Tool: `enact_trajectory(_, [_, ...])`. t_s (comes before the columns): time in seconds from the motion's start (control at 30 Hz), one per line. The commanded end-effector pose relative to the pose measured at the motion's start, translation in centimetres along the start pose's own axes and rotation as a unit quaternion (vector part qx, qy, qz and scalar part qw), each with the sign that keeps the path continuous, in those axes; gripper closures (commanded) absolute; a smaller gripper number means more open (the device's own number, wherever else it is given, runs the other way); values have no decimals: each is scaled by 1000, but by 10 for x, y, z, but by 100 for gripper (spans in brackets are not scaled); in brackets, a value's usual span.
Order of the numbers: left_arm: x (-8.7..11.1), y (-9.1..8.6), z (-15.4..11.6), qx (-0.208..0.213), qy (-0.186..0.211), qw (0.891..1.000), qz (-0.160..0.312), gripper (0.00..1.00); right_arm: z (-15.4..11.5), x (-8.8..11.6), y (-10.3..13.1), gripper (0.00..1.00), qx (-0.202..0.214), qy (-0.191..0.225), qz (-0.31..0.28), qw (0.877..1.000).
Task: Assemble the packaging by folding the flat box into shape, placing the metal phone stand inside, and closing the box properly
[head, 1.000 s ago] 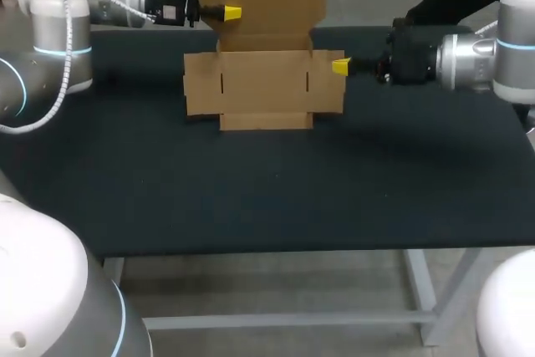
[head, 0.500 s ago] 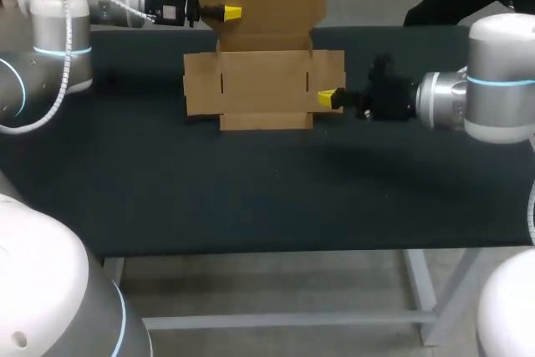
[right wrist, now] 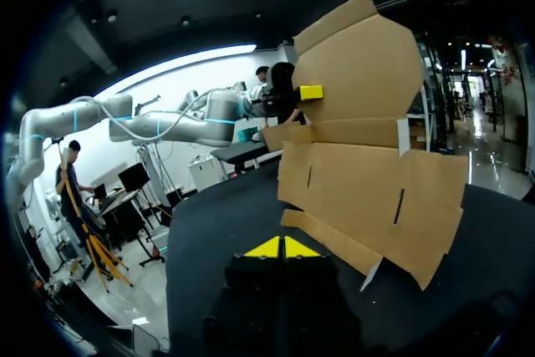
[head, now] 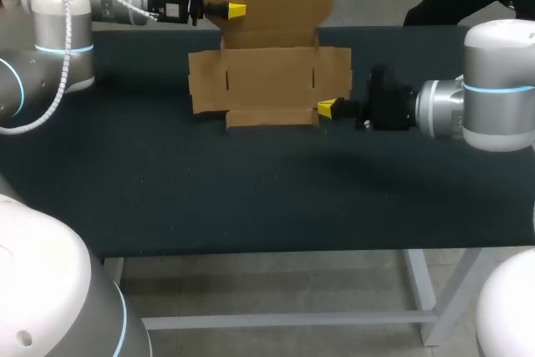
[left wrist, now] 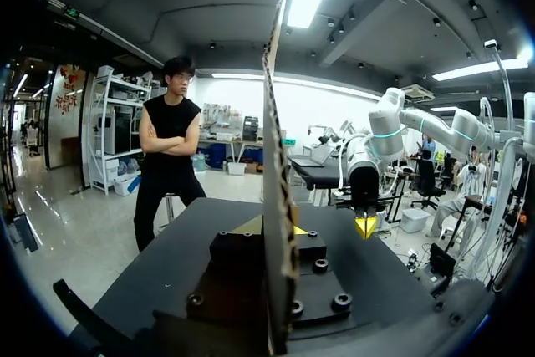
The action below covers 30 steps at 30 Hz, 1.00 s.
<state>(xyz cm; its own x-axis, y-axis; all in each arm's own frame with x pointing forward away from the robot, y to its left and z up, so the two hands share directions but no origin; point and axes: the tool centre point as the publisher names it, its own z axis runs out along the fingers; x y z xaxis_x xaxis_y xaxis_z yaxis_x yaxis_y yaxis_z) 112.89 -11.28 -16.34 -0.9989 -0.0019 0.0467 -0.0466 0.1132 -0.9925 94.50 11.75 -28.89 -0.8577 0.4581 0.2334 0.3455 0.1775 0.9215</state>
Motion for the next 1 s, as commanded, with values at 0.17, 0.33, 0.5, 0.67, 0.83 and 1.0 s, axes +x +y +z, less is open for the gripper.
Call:
enact_trajectory(0.17, [46, -40, 2, -13, -12, 1000, 9, 100, -28, 26, -4, 100, -4, -6, -8, 1000])
enact_trajectory(0.33, [65, -53, 1, -11, 1, 1000, 3, 100, -35, 37, -10, 100, -4, -1, -11, 1000])
enact_trajectory(0.5, [81, -54, 2, -14, 0, 1000, -15, 100, -38, 45, -20, 100, 0, 7, -14, 1000])
enact_trajectory(0.67, [95, -48, 4, -19, -19, 998, -51, 100, -40, 51, -29, 100, 5, 6, -15, 1000])
enact_trajectory(0.83, [110, -40, 6, -26, -28, 997, -68, 100, -42, 59, -37, 100, 9, 0, -20, 1000])
enact_trajectory(1.0, [115, -29, 7, -17, -57, 992, -109, 100, -41, 66, -44, 100, 9, -4, -23, 1000])
